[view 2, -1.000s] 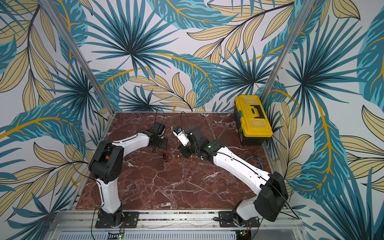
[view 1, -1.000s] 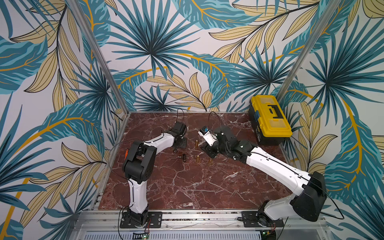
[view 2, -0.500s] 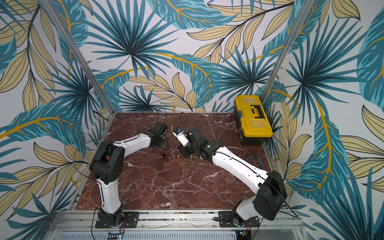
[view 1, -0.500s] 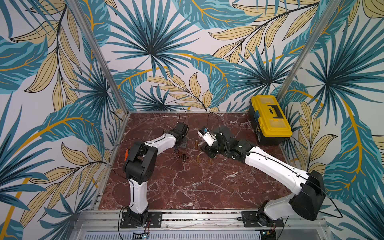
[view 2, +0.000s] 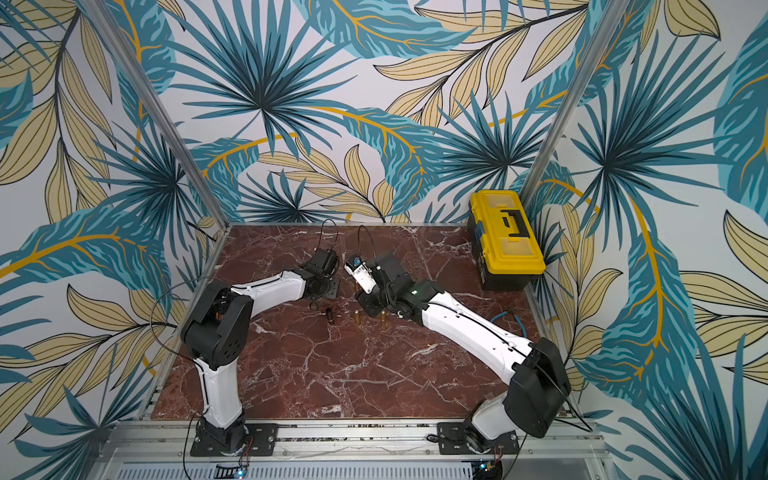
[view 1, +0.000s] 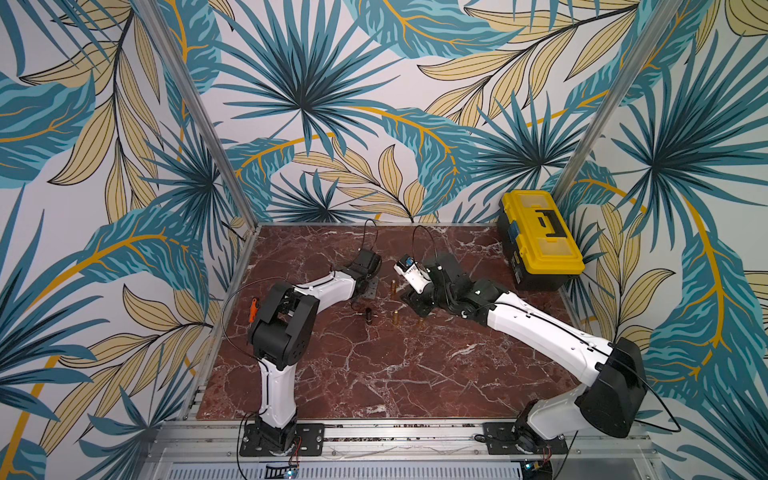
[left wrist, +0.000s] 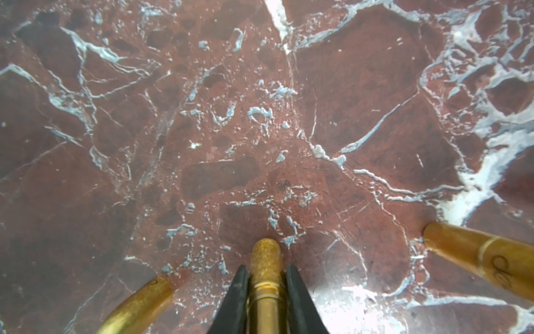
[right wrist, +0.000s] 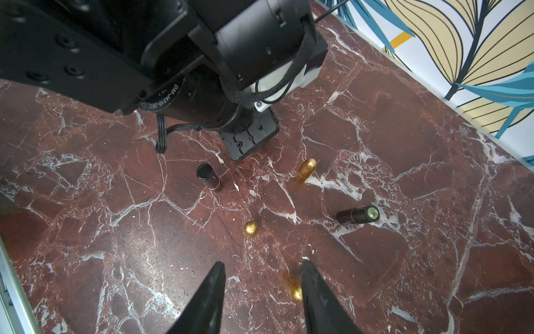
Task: Open the lipstick cap
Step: Place the lipstick at the center of the board.
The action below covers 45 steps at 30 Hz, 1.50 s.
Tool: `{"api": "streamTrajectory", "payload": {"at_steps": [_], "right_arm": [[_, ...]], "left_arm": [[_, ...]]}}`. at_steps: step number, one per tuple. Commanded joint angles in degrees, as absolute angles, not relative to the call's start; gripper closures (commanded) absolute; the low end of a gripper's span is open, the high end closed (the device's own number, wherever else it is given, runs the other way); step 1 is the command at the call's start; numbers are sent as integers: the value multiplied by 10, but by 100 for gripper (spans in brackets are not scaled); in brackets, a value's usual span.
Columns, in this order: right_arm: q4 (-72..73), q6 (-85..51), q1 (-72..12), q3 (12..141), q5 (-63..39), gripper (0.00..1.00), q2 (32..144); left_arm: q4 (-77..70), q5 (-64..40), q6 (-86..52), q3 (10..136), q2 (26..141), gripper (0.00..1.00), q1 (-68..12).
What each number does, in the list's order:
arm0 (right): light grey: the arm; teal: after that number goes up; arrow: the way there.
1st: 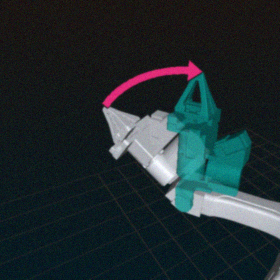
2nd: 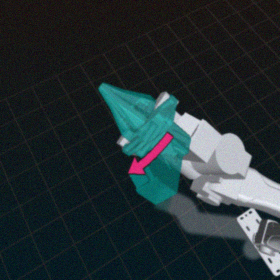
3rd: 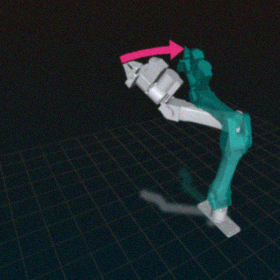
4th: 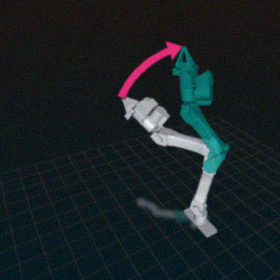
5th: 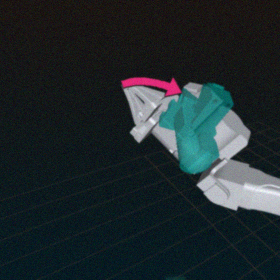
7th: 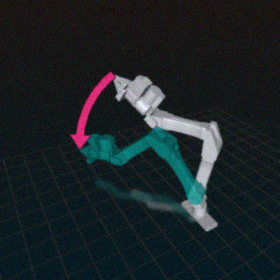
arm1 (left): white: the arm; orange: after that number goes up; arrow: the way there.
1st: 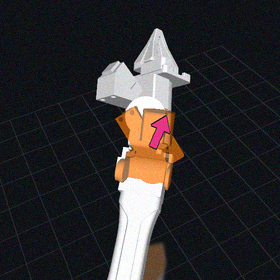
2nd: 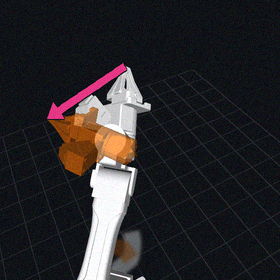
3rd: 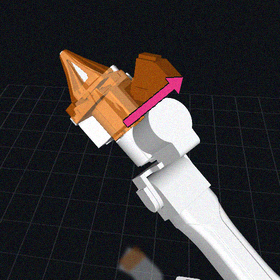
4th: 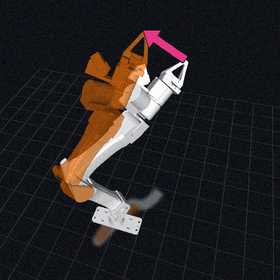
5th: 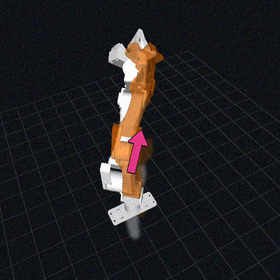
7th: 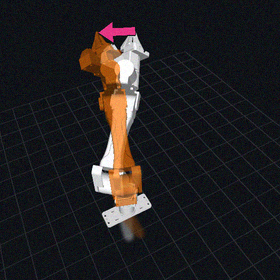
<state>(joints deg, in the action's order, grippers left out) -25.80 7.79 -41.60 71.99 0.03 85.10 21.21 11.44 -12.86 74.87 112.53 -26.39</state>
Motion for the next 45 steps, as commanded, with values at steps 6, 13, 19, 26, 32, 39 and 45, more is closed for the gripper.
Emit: {"api": "streamTrajectory", "payload": {"at_steps": [6,13,19,26,32,39,45], "right_arm": [[-266,81,-414,711,7,54,856],[-270,81,-414,711,5,54,857],[-273,81,-415,719,0,54,867],[-277,81,-414,721,-1,54,868],[-278,79,-414,719,1,54,867],[-275,79,-414,718,0,54,869],[-278,77,-415,718,2,54,870]], "left_arm": [[203,93,-133,753,1138,75,-264],[212,61,-157,753,1111,75,-254],[278,38,-166,798,1116,73,-247],[304,38,-169,814,1125,73,-244],[305,43,-167,811,1134,73,-244],[305,43,-166,813,1138,69,-244],[304,38,-164,822,1141,58,-244]]}}
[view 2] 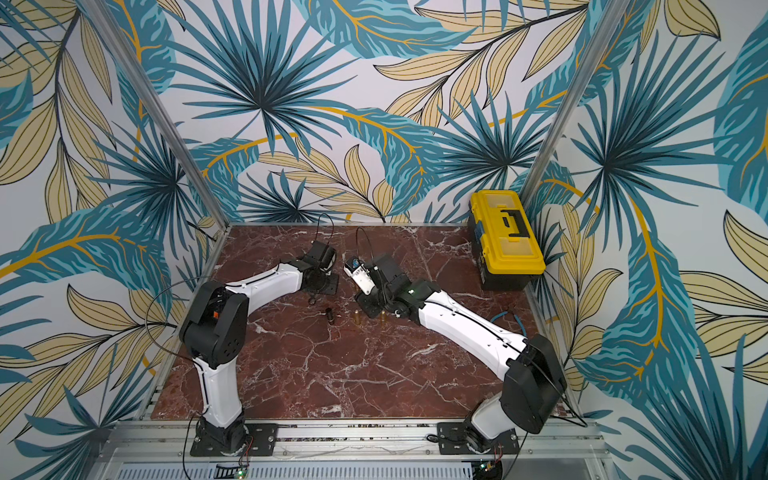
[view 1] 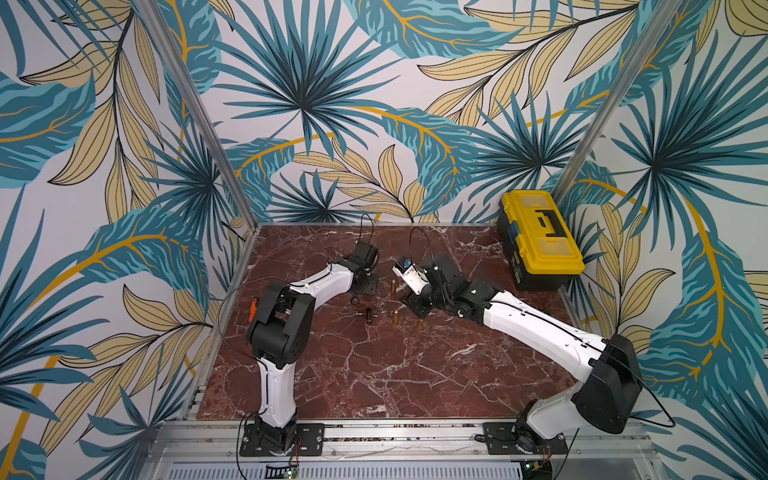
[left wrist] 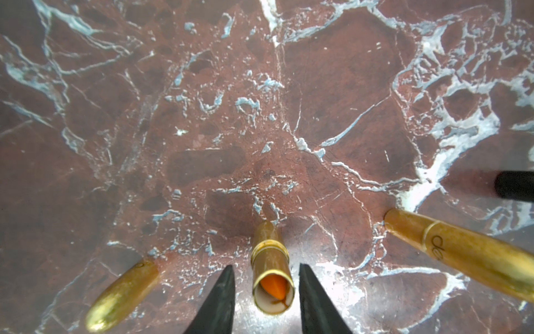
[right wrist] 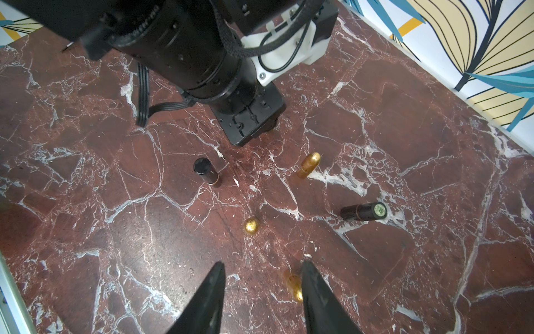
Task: Open the lipstick cap
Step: Place the lipstick at the center of the board, then pick up the lipstick at the center of the board.
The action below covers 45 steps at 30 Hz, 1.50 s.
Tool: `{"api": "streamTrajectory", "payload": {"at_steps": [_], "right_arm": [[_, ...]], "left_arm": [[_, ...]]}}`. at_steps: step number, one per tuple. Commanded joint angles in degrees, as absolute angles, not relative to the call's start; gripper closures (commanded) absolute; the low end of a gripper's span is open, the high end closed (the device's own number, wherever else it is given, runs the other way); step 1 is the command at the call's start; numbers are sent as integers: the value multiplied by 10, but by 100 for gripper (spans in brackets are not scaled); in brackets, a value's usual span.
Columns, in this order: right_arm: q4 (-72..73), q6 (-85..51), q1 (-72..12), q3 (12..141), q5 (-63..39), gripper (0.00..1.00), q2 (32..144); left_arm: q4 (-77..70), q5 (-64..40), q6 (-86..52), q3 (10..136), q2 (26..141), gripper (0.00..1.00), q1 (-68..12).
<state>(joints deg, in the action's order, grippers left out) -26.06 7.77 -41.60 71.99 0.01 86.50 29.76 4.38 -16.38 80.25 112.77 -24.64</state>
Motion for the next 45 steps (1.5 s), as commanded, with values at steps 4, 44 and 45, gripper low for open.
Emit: {"api": "streamTrajectory", "payload": {"at_steps": [4,44,45], "right_arm": [[-279,77,-414,718,6,54,868],[-287,26,-361,686,-16,54,739],[-289,27,-361,686,-16,54,740]], "left_arm": [[305,38,-167,823,1133,54,-244],[722,-110,-171,1372,1298,40,-289],[722,-108,-169,1381,1305,40,-288]]}}
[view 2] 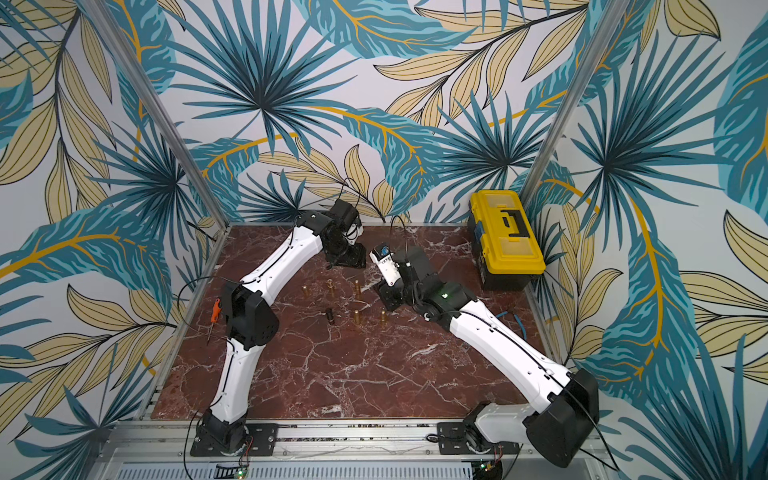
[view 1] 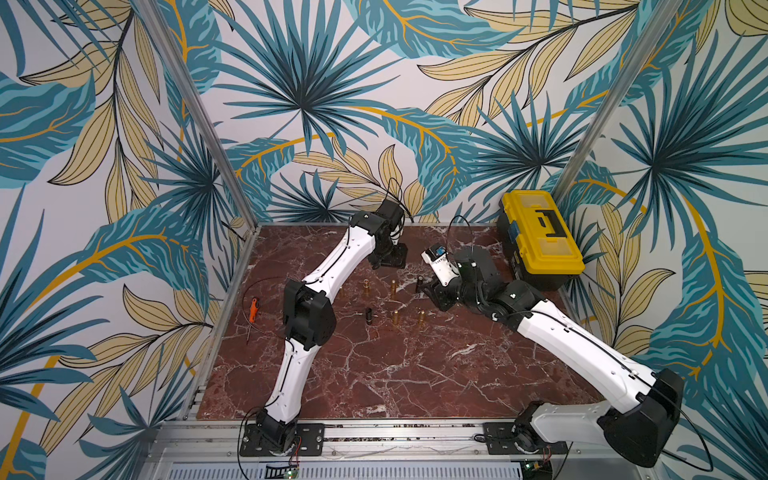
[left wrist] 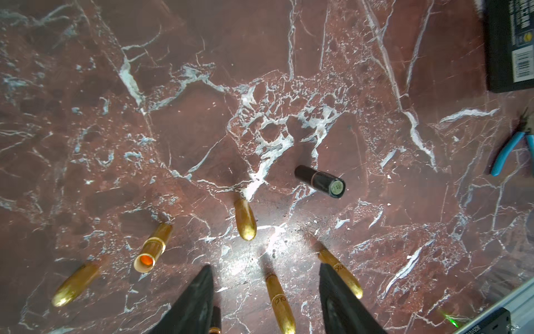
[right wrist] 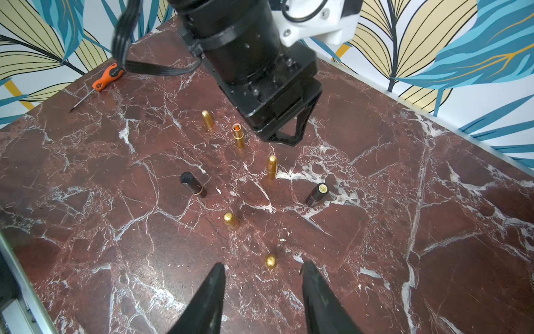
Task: Open the lipstick cap
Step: Pick up the lipstick at the center of the board.
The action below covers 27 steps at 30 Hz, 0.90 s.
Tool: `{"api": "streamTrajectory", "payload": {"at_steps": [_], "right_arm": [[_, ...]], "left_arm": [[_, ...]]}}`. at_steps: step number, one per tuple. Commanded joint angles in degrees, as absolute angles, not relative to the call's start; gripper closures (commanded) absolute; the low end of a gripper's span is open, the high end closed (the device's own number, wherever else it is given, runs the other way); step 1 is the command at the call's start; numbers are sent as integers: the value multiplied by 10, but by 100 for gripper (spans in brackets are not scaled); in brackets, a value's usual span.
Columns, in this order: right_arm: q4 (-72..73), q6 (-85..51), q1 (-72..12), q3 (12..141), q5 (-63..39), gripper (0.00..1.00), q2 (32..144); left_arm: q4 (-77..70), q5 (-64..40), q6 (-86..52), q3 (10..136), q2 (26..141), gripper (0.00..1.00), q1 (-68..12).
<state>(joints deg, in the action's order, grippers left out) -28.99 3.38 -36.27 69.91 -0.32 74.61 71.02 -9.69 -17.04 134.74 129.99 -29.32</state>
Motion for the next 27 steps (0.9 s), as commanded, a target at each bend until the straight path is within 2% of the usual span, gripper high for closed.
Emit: {"api": "streamTrajectory", "payload": {"at_steps": [1,15,27], "right_arm": [[-290,27,-361,686,-17,54,741],[-288,24,-361,689,-11,54,751],[-282,28,-360,678,-7,55,750]], "left_arm": [[722,-105,-169,1385,1311,40,-286],[722,-85,-158,1395,1393,42,-281],[722,-53,-160,1365,1400,46,-299]]}}
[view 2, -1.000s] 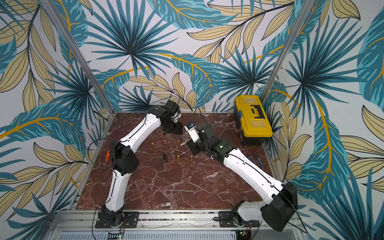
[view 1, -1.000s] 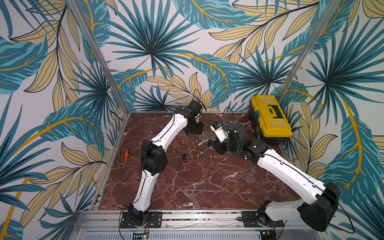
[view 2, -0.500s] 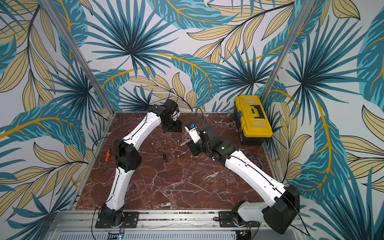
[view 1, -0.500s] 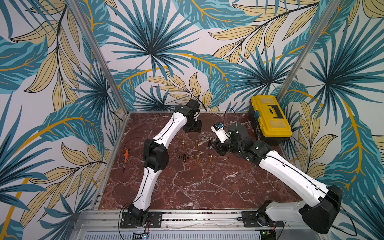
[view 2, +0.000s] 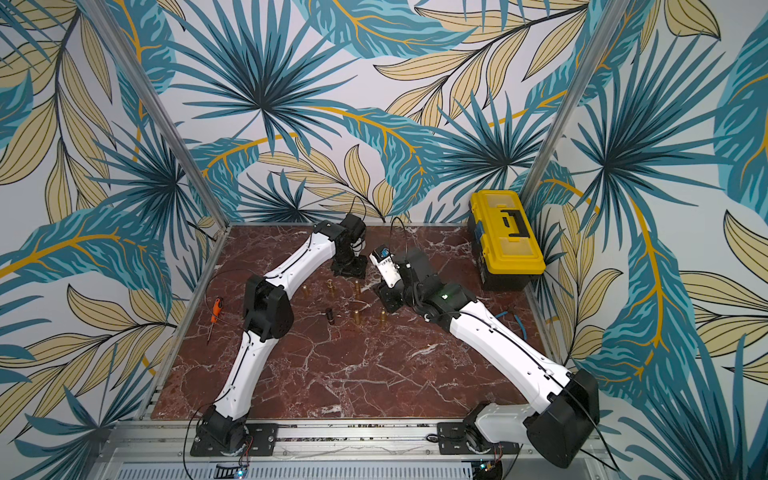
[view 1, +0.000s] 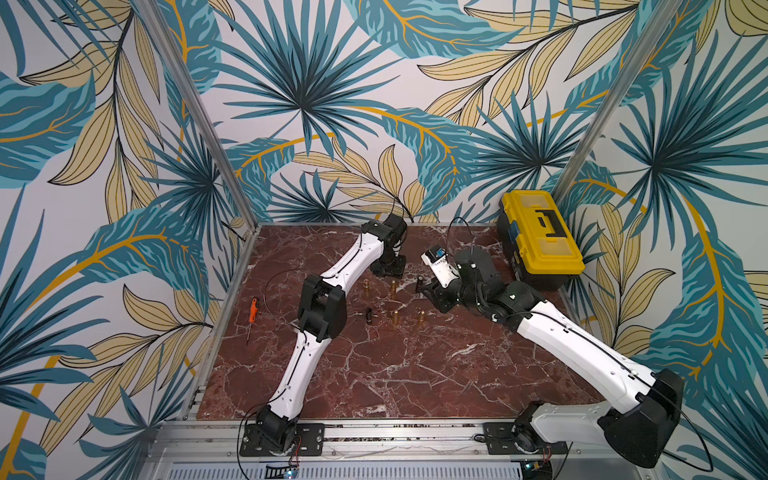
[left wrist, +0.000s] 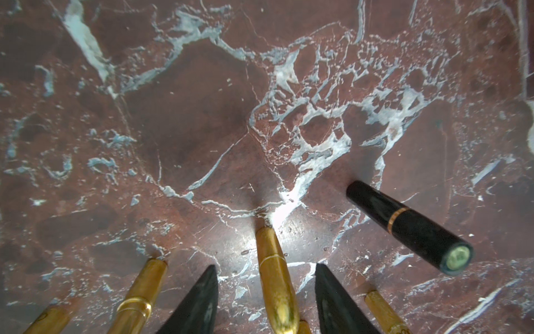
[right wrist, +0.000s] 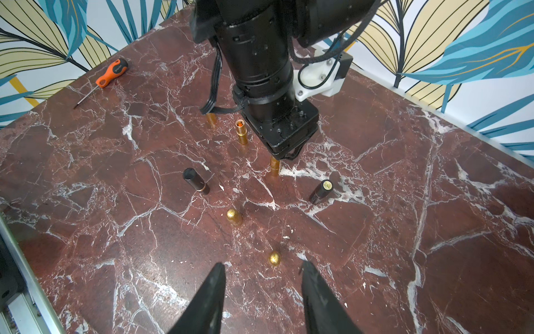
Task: Open the lipstick cap
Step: Pick up the lipstick at the center of the board.
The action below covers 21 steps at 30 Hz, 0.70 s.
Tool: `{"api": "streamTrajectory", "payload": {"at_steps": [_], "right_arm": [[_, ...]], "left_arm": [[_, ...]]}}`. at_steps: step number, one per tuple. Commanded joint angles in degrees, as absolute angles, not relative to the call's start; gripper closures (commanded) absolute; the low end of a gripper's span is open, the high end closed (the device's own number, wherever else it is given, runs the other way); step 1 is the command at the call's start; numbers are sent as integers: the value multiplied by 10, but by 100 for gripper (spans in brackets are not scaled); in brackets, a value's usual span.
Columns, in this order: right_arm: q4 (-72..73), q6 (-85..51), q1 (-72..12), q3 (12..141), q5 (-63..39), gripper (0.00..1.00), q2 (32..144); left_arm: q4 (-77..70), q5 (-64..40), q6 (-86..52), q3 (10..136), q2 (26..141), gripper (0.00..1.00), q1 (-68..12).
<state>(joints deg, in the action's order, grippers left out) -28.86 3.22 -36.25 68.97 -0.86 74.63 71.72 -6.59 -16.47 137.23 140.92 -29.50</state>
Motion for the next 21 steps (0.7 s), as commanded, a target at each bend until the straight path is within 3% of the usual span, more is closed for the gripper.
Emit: {"api": "streamTrajectory", "payload": {"at_steps": [1,5,14,21], "right_arm": [[-281,29,-360,676,-7,55,750],[-278,27,-361,674,-9,56,751],[-277,29,-361,671,-10,57,749],[-275,29,-361,669,-13,58,749]], "left_arm": [[722,-54,-161,1362,1398,47,-301],[722,-50,-162,1351,1398,48,-308],[723,-44,-163,1347,1399,61,-314],[722,-39,-164,1338,1394,66,-319]]}}
